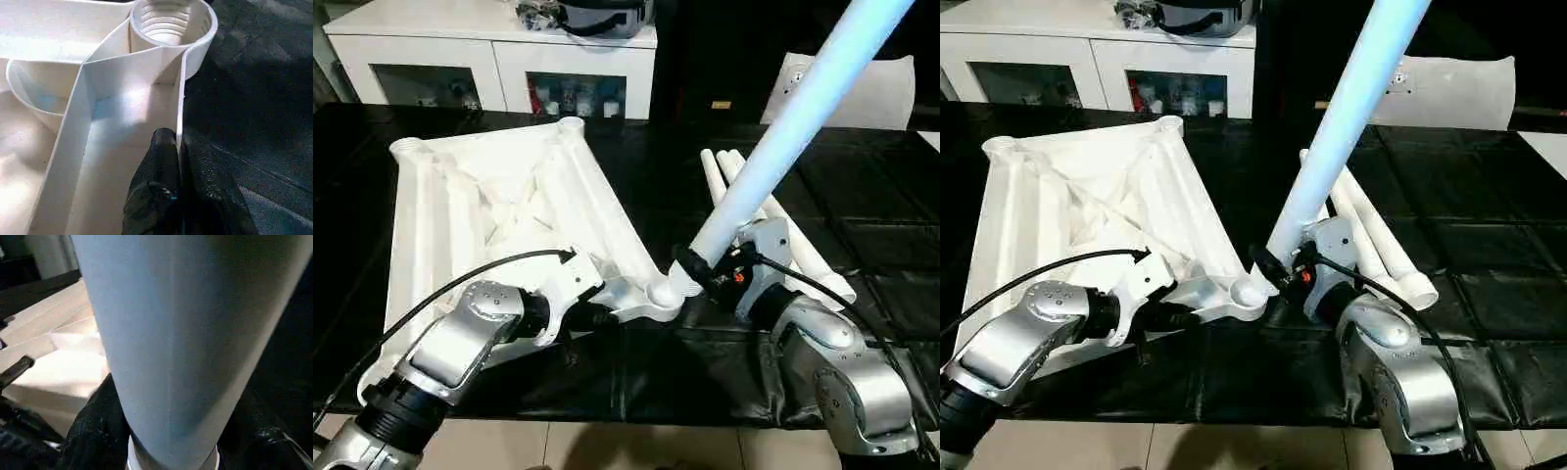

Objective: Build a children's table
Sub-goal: Insert table leg to table base

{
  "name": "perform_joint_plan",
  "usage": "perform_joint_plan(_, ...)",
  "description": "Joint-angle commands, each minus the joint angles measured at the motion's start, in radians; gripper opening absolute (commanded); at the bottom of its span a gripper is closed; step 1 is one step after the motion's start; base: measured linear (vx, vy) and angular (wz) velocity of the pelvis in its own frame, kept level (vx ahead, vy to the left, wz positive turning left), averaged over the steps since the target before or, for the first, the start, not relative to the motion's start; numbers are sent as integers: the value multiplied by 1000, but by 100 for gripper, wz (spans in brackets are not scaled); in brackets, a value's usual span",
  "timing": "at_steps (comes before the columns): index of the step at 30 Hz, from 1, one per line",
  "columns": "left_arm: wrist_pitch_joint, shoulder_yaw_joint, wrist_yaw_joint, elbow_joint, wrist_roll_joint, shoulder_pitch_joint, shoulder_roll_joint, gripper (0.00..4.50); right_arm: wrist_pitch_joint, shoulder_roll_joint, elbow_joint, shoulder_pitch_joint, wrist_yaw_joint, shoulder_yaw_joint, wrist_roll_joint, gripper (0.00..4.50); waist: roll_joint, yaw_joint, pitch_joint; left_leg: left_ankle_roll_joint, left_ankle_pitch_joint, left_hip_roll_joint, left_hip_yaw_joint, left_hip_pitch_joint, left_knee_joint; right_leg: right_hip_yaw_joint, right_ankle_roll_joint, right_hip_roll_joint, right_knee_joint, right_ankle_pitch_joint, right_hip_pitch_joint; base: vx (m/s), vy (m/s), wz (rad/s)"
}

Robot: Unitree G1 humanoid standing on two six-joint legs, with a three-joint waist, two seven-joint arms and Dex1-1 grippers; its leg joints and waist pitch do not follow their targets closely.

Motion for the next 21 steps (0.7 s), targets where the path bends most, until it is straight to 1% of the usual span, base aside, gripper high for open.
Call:
perform_joint_plan(1,-53,-11,-40,17,14,-8,14,0,27,-18,11,-23,60,26,28,194,3,3,-53,16,-161,10,1,-6,-73,52,-100,-80,-88,-330,55,0,0,0)
perform_joint_plan(3,-126,-21,-75,42,26,-12,27,0,29,-38,40,-36,108,48,28,194,-1,4,-54,23,-151,10,2,-7,-72,53,-97,-81,-89,-326,55,0,0,0)
perform_joint_plan(4,-157,-24,-89,50,30,-13,32,0,22,-45,53,-43,121,55,22,194,1,6,-54,25,-145,11,2,-6,-72,53,-100,-82,-87,-321,53,0,0,0)
perform_joint_plan(5,-188,-29,-106,61,35,-17,41,0,9,-50,74,-55,132,57,13,194,-4,6,-54,24,-143,13,3,-5,-72,53,-104,-82,-88,-319,52,0,0,0)
perform_joint_plan(6,-199,-33,-111,70,42,-20,47,0,6,-51,86,-62,137,55,12,194,-1,7,-54,21,-144,13,3,-5,-73,53,-109,-83,-84,-317,52,0,0,0)
perform_joint_plan(7,-207,-36,-114,76,47,-23,51,0,4,-51,94,-67,140,54,12,194,-6,6,-53,22,-146,13,4,-6,-73,53,-106,-82,-87,-324,51,0,0,0)
perform_joint_plan(8,-236,-43,-128,92,59,-28,62,0,-2,-54,113,-79,152,53,13,194,-4,7,-53,19,-146,13,4,-5,-73,53,-105,-83,-84,-329,52,0,0,0)
perform_joint_plan(9,-267,-50,-148,109,70,-34,72,0,-13,-60,138,-93,168,53,14,194,-11,6,-52,20,-155,13,5,-3,-73,53,-99,-84,-89,-350,49,0,0,0)
perform_joint_plan(10,-281,-47,-154,138,81,-49,79,0,-41,-68,184,-120,200,61,5,194,-12,8,-52,21,-160,13,6,0,-73,53,-89,-86,-91,-385,47,0,0,0)
perform_joint_plan(11,-281,-46,-154,142,81,-51,80,0,-45,-68,190,-124,203,62,4,194,-8,10,-53,20,-159,14,6,3,-72,53,-90,-86,-91,-383,45,0,0,0)
perform_joint_plan(12,-285,-37,-156,158,81,-59,79,0,-54,-69,219,-143,216,66,0,194,-8,11,-52,19,-160,15,7,3,-72,54,-93,-87,-90,-377,44,0,0,0)
perform_joint_plan(13,-294,-32,-160,164,80,-63,77,0,-54,-68,232,-153,225,69,1,194,-15,10,-52,16,-161,16,6,1,-74,52,-96,-86,-89,-370,46,0,0,0)
perform_joint_plan(16,-320,-25,-168,184,84,-73,74,0,-46,-64,258,-176,254,78,12,194,-15,9,-54,14,-158,17,5,-1,-75,52,-104,-88,-85,-353,49,0,0,0)
perform_joint_plan(17,-330,-23,-165,196,88,-79,71,0,-40,-60,265,-185,271,85,17,194,-23,9,-54,16,-154,17,6,-2,-74,52,-106,-88,-84,-343,49,0,0,0)
perform_joint_plan(18,-340,-20,-164,209,89,-85,66,0,-38,-58,273,-192,285,90,21,194,-22,10,-53,18,-154,16,6,-2,-74,52,-104,-88,-85,-349,49,0,0,0)
perform_joint_plan(19,-351,-19,-164,223,90,-92,62,0,-38,-59,279,-196,299,99,21,194,-21,12,-54,18,-155,16,7,0,-73,52,-101,-88,-87,-366,47,0,0,0)
perform_joint_plan(20,-356,-18,-166,231,90,-96,59,0,-38,-60,284,-198,310,108,21,193,-23,12,-53,18,-156,17,7,0,-73,52,-101,-88,-87,-368,47,0,0,0)
perform_joint_plan(21,-357,-19,-166,231,90,-96,59,0,-38,-61,284,-198,311,108,21,193,-24,13,-53,18,-155,17,6,-1,-74,52,-99,-89,-87,-371,48,0,0,0)
